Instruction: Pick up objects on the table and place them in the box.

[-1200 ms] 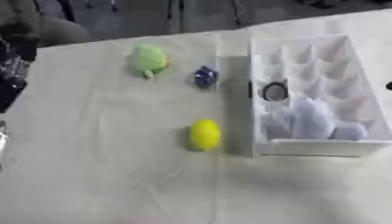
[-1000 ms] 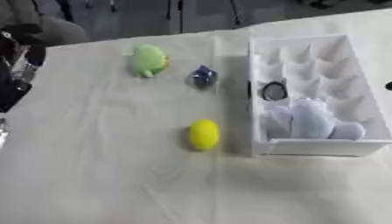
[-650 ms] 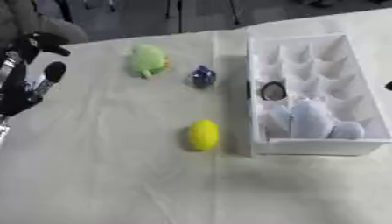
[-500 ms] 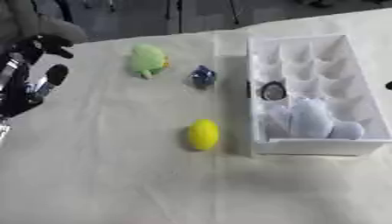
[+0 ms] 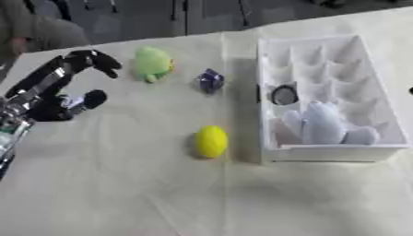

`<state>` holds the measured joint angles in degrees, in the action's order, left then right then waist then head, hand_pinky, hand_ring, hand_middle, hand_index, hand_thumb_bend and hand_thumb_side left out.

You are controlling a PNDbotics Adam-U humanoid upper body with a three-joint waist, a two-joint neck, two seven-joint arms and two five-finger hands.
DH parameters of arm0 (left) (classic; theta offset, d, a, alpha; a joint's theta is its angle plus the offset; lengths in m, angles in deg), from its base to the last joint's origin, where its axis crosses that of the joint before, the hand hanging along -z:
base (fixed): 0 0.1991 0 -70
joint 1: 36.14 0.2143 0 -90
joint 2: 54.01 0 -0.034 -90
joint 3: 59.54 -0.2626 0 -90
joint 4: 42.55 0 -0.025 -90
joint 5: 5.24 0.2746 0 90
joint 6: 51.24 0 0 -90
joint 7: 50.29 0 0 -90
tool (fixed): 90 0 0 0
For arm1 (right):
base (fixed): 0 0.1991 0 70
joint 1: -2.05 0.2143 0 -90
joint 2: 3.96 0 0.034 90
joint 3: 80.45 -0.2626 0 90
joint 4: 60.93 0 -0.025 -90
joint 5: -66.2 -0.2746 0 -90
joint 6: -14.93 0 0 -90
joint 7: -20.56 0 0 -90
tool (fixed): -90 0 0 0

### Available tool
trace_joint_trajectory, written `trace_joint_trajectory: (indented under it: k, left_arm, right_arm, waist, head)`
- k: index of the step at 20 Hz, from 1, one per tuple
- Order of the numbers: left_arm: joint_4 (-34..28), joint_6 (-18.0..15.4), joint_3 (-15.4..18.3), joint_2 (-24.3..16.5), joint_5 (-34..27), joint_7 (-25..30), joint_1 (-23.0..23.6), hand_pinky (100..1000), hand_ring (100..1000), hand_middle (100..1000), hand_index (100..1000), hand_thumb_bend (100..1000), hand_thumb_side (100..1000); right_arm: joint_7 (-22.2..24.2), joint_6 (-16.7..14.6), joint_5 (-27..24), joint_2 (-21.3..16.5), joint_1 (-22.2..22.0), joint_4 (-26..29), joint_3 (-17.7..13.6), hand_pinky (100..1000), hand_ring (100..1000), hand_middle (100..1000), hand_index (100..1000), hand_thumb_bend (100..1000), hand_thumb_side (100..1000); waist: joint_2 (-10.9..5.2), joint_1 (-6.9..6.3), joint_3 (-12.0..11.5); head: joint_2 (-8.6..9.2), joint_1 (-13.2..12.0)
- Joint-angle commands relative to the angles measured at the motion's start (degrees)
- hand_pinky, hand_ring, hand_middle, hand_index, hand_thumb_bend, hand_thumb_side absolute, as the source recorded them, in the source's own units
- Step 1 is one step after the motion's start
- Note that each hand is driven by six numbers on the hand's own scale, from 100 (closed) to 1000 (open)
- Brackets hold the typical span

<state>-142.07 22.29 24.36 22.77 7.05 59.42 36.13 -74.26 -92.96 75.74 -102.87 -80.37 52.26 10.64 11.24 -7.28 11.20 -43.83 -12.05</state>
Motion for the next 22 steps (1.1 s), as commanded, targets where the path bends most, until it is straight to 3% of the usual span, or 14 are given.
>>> trace_joint_trajectory:
  k: [1,5,9,13,22]
  left_arm:
    - [1.4,0.0,-2.2,-2.7,1.9,0.7,-2.2,916,715,747,822,646,746]
    - [4.0,-0.3,-5.4,-1.4,5.0,0.9,-6.6,906,714,749,817,757,697]
    - [6.3,-1.8,-7.2,0.2,6.9,1.0,-8.8,907,714,751,817,760,716]
    - [7.8,-3.3,-8.1,1.8,7.4,1.3,-10.1,910,712,749,815,768,707]
    - [12.8,-7.9,-9.4,5.1,9.2,4.7,-13.1,918,723,748,815,765,638]
  right_arm:
    - [0.2,-0.1,0.1,-1.6,0.6,1.4,-0.2,748,578,706,913,365,748]
    - [0.4,-0.3,0.0,-1.6,0.8,1.4,0.0,748,577,707,913,364,752]
    - [0.4,-0.3,-0.1,-1.6,0.9,1.4,0.0,748,577,707,913,363,748]
    - [0.4,-0.5,-0.2,-1.6,1.0,1.4,0.1,748,577,707,913,363,748]
    - [0.6,-0.7,-0.3,-1.6,1.2,1.4,0.2,748,576,707,913,362,748]
  waist:
    - [-0.22,0.9,0.1]
    - [-0.24,0.95,0.4]
    - [-0.2,1.02,0.7]
    - [-0.1,1.21,1.3]
    - [0.08,1.37,2.0]
  head:
    - [-0.16,-0.4]
    - [-0.1,-0.5]
    - [0.49,0.8]
    - [1.78,4.0]
    - [1.72,3.9]
